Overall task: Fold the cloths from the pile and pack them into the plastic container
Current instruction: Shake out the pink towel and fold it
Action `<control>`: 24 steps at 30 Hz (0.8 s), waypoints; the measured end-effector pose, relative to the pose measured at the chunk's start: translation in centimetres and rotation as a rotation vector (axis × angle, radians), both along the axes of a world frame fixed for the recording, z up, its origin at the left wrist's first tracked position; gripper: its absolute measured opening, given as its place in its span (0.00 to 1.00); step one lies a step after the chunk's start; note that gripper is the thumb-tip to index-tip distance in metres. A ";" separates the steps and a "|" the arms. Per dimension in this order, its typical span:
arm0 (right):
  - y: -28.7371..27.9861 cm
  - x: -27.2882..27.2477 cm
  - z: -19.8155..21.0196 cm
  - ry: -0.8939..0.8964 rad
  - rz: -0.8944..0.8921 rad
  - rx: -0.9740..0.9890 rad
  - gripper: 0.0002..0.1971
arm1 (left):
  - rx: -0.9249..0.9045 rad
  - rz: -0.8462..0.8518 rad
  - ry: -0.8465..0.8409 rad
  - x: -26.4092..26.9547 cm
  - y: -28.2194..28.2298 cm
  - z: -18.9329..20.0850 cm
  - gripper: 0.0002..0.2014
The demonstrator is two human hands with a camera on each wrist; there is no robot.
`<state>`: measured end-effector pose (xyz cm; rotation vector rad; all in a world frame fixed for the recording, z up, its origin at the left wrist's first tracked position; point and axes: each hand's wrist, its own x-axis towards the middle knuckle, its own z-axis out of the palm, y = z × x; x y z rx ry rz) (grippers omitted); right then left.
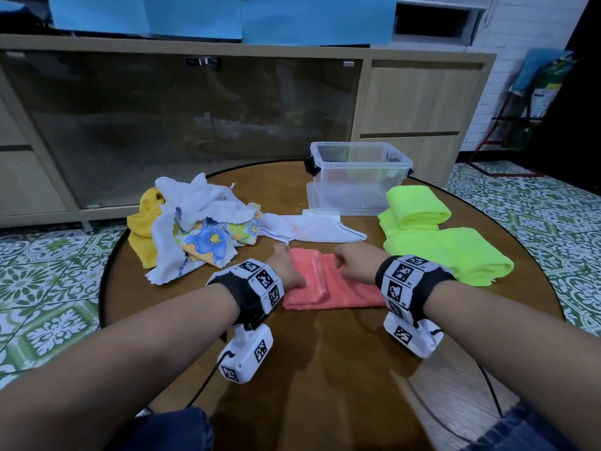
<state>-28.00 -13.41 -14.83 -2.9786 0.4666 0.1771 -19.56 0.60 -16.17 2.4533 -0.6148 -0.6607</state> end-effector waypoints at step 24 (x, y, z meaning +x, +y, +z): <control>3.7 0.8 1.5 0.049 0.166 0.105 0.11 | 0.143 -0.471 -0.482 2.8 2.1 0.6 0.32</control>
